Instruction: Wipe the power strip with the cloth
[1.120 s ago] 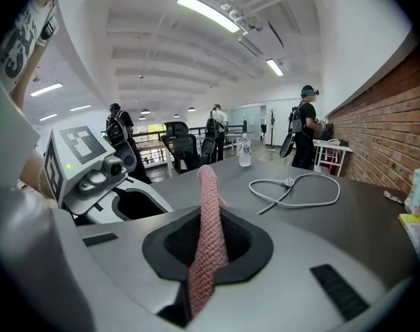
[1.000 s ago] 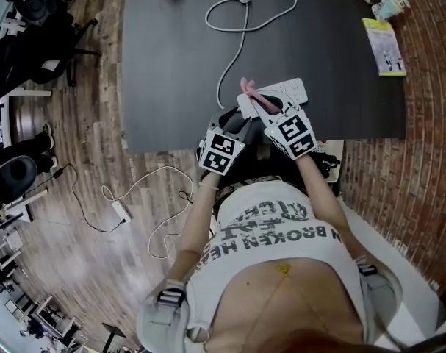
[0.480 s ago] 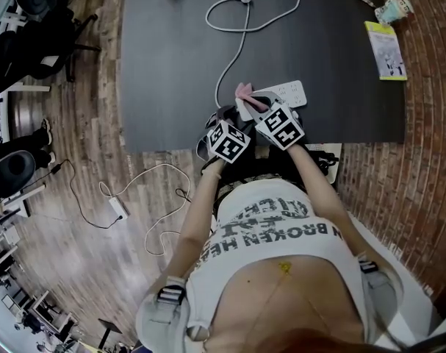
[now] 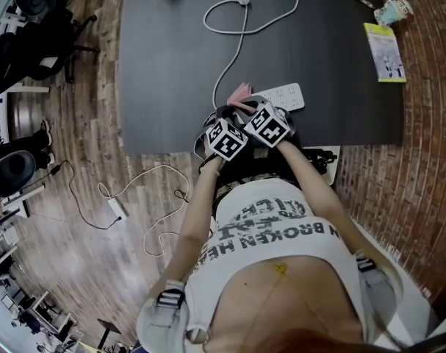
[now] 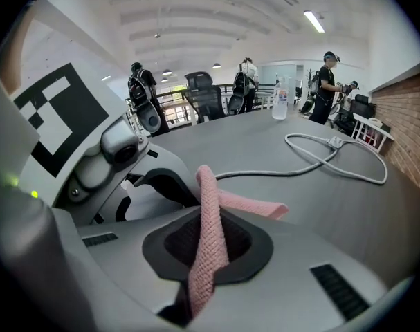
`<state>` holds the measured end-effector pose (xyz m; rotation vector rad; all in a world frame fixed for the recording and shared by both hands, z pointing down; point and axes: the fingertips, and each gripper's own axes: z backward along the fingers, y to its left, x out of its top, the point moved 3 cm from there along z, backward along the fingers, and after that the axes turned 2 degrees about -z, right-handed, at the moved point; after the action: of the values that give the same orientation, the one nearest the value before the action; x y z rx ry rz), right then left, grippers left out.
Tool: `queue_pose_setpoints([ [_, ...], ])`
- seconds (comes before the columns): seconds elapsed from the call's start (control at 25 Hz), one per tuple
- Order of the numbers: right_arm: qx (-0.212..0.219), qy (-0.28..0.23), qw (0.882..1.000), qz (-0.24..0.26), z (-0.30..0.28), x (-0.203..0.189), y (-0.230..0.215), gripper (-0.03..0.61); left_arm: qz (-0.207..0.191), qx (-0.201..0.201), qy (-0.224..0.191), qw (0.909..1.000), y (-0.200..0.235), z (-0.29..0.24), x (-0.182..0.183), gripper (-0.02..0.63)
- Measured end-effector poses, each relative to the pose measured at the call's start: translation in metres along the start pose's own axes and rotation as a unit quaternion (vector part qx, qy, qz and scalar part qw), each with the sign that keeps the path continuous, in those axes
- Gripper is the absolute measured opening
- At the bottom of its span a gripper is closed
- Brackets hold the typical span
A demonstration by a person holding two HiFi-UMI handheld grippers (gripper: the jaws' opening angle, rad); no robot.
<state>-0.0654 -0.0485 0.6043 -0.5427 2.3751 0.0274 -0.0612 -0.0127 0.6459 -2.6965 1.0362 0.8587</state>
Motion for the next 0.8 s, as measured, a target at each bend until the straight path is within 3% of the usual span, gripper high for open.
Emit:
queue_pose_setpoints([
  [0.32, -0.010, -0.001, 1.000, 0.027, -0.001, 0.001, 0.000, 0.017, -0.001, -0.003, -0.010, 0.9999, 0.001, -0.001, 0.000, 0.287],
  [0.8, -0.030, 0.001, 0.999, 0.018, 0.009, -0.010, -0.014, 0.015, 0.002, -0.003, -0.001, 1.0000, -0.001, -0.003, 0.001, 0.288],
])
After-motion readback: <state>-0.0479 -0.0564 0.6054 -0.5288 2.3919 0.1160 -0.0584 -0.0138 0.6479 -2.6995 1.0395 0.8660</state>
